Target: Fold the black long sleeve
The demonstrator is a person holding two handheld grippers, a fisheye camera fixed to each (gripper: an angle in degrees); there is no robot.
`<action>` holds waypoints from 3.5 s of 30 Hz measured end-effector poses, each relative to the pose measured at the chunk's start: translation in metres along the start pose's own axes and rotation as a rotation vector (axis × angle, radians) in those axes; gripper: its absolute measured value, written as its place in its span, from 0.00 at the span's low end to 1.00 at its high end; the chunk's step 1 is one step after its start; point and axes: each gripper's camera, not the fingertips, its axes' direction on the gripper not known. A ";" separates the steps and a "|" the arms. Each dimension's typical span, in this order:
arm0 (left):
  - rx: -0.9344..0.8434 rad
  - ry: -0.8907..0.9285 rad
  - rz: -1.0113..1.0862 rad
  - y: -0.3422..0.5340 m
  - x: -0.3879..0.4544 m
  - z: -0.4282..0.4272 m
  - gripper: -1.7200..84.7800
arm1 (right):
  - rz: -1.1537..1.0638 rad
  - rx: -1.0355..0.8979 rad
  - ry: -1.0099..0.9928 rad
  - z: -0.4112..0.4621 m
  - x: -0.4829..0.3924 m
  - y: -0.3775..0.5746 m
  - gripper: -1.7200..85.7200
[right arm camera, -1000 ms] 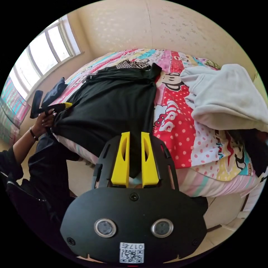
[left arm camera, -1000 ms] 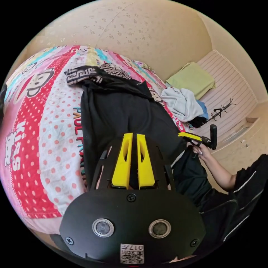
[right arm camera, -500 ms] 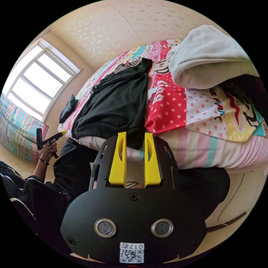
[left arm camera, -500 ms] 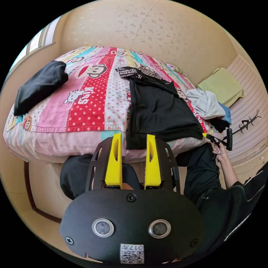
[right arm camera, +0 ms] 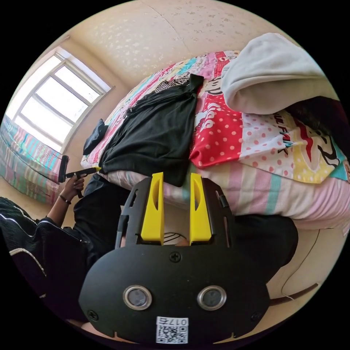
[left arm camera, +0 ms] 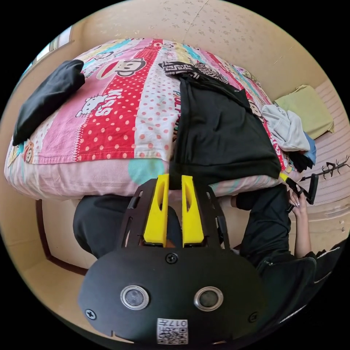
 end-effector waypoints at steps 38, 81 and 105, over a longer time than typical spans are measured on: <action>0.477 0.247 0.125 -0.080 -0.028 -0.194 0.05 | -0.164 0.282 -0.209 -0.143 -0.017 -0.213 0.05; 0.274 0.095 -0.017 -0.036 0.015 0.004 0.17 | -0.058 0.209 0.182 0.007 -0.154 -0.124 0.09; 0.203 -0.011 -0.018 -0.072 0.079 -0.046 0.01 | -0.923 0.012 0.290 0.231 -0.510 -0.146 0.15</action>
